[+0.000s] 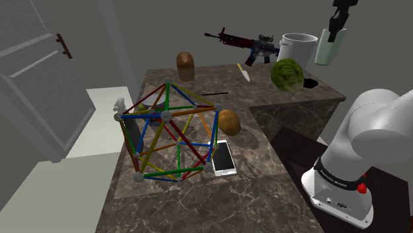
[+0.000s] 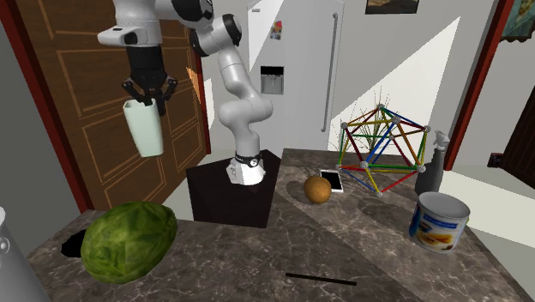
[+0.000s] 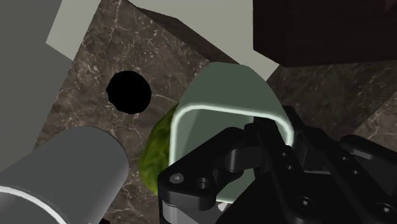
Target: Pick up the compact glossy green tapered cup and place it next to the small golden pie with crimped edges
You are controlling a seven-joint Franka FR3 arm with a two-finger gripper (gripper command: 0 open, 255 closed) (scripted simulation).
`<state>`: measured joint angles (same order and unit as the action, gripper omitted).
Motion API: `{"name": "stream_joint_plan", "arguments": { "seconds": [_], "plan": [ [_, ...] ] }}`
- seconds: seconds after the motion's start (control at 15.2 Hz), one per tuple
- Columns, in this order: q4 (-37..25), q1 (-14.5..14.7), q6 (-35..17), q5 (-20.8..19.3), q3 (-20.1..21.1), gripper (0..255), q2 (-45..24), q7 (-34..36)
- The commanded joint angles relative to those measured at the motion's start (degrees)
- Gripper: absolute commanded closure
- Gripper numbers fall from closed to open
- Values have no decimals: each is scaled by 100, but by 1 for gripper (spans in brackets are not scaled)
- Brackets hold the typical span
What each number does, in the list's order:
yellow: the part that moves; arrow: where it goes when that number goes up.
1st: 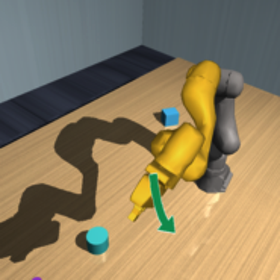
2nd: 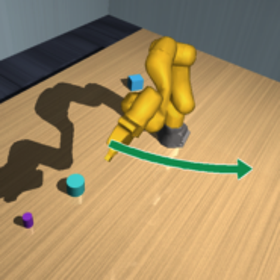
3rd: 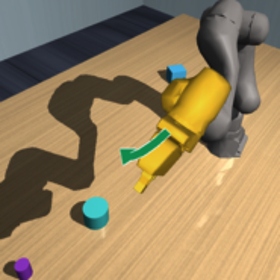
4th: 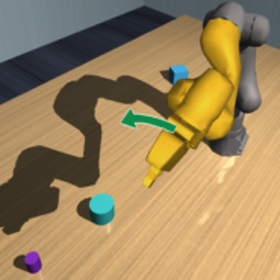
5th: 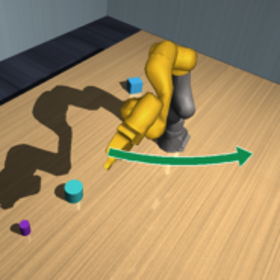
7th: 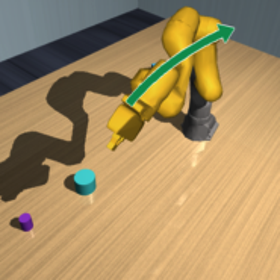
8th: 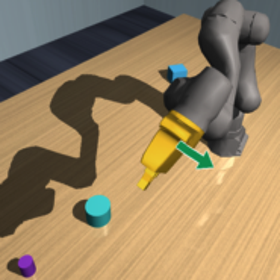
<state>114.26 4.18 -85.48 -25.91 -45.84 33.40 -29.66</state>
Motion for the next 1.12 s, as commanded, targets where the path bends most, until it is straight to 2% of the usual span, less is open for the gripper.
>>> {"name": "stream_joint_plan", "arguments": {
  "seconds": [0.0,0.2,0.33,0.4,0.46,1.06],
  "plan": [
    [-416,178,-90,39,-479,255,-378,-392],
    [-989,537,-234,238,-1275,255,-965,-950],
    [-1406,898,-339,510,-1995,255,-1459,-1398],
    [-1627,1153,-396,721,-2473,255,-1763,-1665],
    [-1879,1579,-467,1065,-3214,255,-2193,-2031],
    [-1117,1429,-1114,843,-3079,255,-1971,-1817]
  ]
}}
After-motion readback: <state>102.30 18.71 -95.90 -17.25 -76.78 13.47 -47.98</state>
